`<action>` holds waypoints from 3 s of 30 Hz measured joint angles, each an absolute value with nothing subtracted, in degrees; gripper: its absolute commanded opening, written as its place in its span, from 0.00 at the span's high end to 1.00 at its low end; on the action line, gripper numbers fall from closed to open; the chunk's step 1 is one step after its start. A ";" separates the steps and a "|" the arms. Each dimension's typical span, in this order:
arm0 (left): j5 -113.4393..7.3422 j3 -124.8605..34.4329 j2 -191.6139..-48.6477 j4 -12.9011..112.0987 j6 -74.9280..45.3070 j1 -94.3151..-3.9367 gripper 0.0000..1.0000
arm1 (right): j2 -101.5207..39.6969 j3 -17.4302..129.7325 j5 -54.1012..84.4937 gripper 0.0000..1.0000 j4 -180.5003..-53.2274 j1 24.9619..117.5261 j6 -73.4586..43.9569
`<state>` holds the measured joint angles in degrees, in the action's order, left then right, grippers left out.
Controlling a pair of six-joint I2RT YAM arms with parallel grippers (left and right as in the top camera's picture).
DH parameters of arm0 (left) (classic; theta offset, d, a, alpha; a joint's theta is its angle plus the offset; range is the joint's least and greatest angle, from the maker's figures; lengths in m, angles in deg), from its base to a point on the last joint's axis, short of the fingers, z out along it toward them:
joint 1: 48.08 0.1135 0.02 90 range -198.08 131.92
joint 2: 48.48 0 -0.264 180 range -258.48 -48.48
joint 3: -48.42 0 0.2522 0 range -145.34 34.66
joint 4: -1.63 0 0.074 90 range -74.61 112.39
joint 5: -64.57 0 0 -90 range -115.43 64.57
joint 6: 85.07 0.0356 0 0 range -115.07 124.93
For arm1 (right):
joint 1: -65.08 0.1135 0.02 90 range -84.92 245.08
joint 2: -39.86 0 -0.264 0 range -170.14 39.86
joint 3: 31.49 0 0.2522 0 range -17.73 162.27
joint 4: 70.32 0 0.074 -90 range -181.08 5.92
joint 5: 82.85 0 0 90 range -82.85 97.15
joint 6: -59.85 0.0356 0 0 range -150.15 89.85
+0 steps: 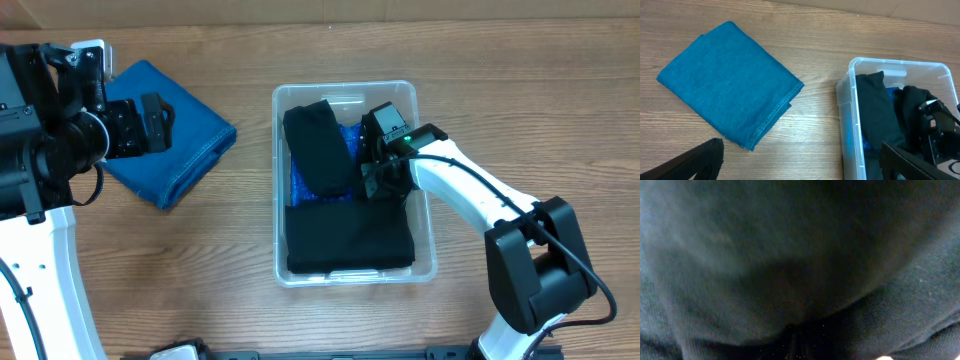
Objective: Pack container
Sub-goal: 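Place the second black cloth on the right side of the bin, then grasp the folded teal denim cloth with the left gripper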
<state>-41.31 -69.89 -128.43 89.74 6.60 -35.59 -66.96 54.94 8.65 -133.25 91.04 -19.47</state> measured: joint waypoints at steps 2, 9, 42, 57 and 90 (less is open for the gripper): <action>-41.33 -69.89 -128.43 89.78 6.60 -35.59 0.00 | -66.99 55.77 8.63 0.87 -134.29 91.06 -19.43; -41.33 -69.89 -128.43 89.89 6.60 -35.59 0.00 | -67.82 80.55 8.21 0.75 -149.24 90.95 -19.47; -49.57 -69.50 -170.30 82.11 -3.76 -11.35 0.00 | -67.45 97.93 13.17 0.00 -171.08 48.57 -16.50; -55.91 -69.06 -180.51 75.23 -0.37 -12.15 0.00 | -67.45 97.91 13.33 0.00 -171.74 48.59 -17.85; -68.50 -55.31 -177.71 57.61 -2.43 -16.18 0.87 | -67.45 97.91 13.35 0.00 -172.98 48.61 -18.01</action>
